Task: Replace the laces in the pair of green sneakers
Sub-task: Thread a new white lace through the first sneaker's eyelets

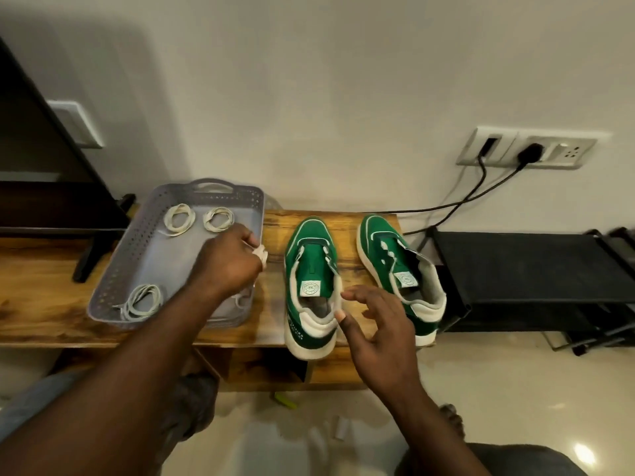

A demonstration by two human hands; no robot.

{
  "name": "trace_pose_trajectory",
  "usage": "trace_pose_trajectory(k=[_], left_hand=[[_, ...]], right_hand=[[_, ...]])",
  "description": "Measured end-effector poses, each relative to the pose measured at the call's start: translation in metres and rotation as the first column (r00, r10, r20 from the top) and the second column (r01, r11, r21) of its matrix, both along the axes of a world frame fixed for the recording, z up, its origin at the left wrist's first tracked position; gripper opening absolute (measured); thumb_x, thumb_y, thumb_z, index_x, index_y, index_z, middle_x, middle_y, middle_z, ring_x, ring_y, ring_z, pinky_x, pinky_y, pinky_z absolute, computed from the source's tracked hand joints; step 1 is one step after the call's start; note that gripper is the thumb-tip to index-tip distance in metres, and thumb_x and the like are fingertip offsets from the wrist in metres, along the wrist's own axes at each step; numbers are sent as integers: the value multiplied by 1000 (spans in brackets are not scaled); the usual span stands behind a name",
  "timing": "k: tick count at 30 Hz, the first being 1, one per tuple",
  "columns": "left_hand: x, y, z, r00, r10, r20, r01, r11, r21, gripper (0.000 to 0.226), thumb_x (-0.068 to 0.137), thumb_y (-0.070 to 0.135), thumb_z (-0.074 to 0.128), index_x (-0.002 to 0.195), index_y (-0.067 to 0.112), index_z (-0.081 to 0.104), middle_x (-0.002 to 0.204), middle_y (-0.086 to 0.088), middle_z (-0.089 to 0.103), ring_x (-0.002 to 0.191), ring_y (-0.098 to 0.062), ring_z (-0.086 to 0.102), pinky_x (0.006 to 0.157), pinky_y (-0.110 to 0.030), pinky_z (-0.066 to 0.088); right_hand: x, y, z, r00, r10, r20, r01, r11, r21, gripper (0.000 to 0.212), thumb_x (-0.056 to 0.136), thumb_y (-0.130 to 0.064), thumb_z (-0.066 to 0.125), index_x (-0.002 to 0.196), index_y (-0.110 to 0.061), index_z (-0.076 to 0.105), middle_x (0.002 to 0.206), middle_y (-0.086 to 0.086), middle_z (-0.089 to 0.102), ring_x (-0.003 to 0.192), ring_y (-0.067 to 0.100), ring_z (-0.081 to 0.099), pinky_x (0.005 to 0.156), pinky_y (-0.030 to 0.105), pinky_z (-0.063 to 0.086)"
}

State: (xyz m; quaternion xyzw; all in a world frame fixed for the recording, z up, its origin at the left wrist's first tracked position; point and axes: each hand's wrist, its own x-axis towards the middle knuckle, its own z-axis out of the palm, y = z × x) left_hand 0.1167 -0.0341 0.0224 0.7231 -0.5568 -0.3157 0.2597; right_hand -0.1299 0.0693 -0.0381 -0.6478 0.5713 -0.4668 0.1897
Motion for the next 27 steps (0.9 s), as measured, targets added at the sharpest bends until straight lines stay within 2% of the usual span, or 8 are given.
trace_pose_trajectory(k=[1,3,6,9,12,15,22,27], left_hand=[[-4,2,12,970,-28,-242,18,999,-42,27,88,1,73,101,22,63,97,-8,73,88,-27,71,71,-35,57],[-11,12,33,785,-116,-608,97,993,-64,29,90,-9,67,107,15,63,95,-10,73,85,-24,70,67,-33,59],[-23,28,44,560,-200,-804,208,973,-97,32,83,-2,70,110,12,62,99,-12,69,85,-21,69,65,-30,60],[-42,35,37,438,-236,-867,302,947,-105,39,79,6,78,113,12,62,106,-14,69,92,-24,70,72,-35,63],[-65,33,39,426,-256,-868,335,935,-112,36,80,6,74,113,11,62,102,-12,69,90,-25,70,71,-35,63],[-84,28,43,407,-268,-873,346,930,-124,35,83,5,70,115,11,61,93,-4,71,84,-20,71,72,-35,62],[-110,8,41,511,-193,-838,201,974,-102,21,94,-2,67,104,16,67,98,-5,76,88,-21,73,73,-35,61],[-120,-2,37,672,-117,-731,31,991,-129,22,94,-5,68,102,16,72,101,-10,78,88,-24,76,71,-35,62]], right_hand=[[-1,0,4,998,-4,63,3,1000,24,27,92,-34,75,119,-32,72,121,-20,69,118,8,63,88,39,58],[-4,-2,13,973,6,230,-37,990,135,34,95,-31,75,129,-32,69,123,-20,71,116,5,66,89,34,60],[-6,-2,23,925,51,376,-162,949,269,55,96,-23,75,148,-31,56,131,-23,68,114,5,68,94,36,61],[-5,-1,28,900,122,418,-263,918,298,69,96,-19,76,156,-33,45,138,-19,66,114,10,71,96,37,60],[-2,-3,29,786,101,610,-326,906,270,60,94,-15,76,146,-33,50,126,-1,75,118,18,71,98,40,60],[-5,-7,26,808,30,588,-256,918,304,46,94,-12,77,134,-26,59,105,6,78,102,20,75,91,41,60],[-26,-13,21,766,-144,626,-76,947,312,9,101,-6,65,104,-7,73,83,10,75,67,13,65,63,21,52],[-40,-15,21,773,-174,610,-13,957,290,15,103,-14,63,104,-10,77,82,8,75,65,15,62,61,23,52]])
